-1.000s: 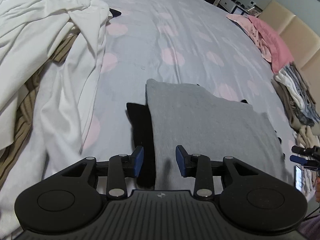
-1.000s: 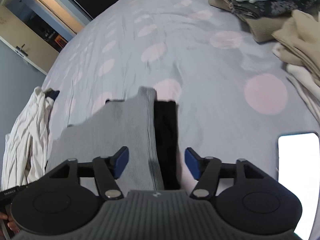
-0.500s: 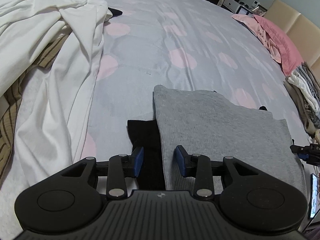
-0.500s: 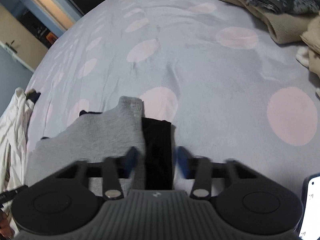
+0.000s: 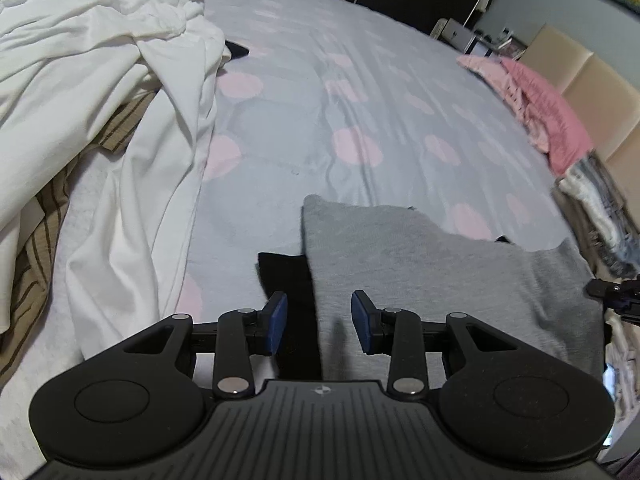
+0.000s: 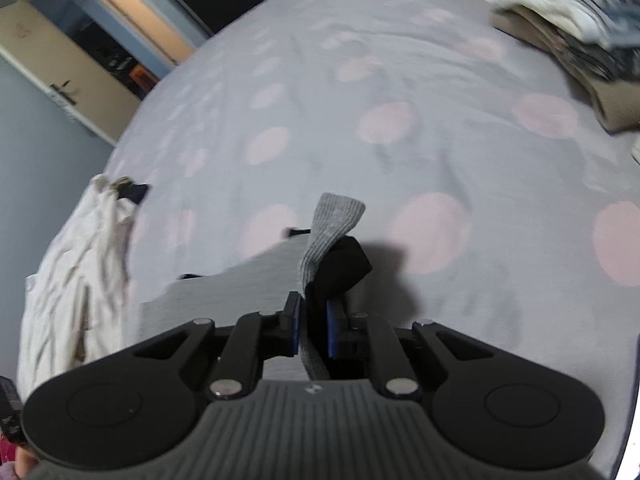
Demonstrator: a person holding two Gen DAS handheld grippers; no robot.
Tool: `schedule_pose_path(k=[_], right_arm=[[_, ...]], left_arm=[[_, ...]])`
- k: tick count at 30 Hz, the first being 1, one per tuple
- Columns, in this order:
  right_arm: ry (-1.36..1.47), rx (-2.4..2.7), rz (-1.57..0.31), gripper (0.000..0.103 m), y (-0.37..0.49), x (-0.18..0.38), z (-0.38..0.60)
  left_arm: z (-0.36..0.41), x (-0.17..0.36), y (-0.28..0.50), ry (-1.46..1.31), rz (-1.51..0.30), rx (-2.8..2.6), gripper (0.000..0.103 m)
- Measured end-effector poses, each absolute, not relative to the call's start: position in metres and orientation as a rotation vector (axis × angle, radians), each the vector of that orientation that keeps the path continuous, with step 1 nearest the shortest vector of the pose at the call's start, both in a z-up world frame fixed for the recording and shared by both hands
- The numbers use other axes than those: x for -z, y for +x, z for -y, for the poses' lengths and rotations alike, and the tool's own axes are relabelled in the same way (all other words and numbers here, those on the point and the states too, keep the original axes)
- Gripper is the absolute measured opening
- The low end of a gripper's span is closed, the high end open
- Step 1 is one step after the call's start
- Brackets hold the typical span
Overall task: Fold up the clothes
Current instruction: 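Open both grippers and move the right gripper to the black sleeve, then grasp the black sleeve with the right gripper and fold it over the shirt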
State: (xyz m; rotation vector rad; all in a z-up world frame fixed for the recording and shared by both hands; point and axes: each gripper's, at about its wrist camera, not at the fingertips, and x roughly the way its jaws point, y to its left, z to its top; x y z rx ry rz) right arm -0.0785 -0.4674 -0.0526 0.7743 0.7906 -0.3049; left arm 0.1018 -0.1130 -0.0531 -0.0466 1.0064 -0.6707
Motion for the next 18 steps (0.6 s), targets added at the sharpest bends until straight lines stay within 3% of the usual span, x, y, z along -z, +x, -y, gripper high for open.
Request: schedule_pose_path(k=[11,18], right_arm=[[0.886,0.132,-0.781,0.013,-0.028,0.024,0.403],[0.921,0.03,-0.841,0.013,0.029,0.037,0.352]], left_arm=[[0.11,0.041,0.093,-0.078,-0.973,0.751,0.023],[0.103,0.045,0.095,-0.089,-0.983,0.759,0.022]])
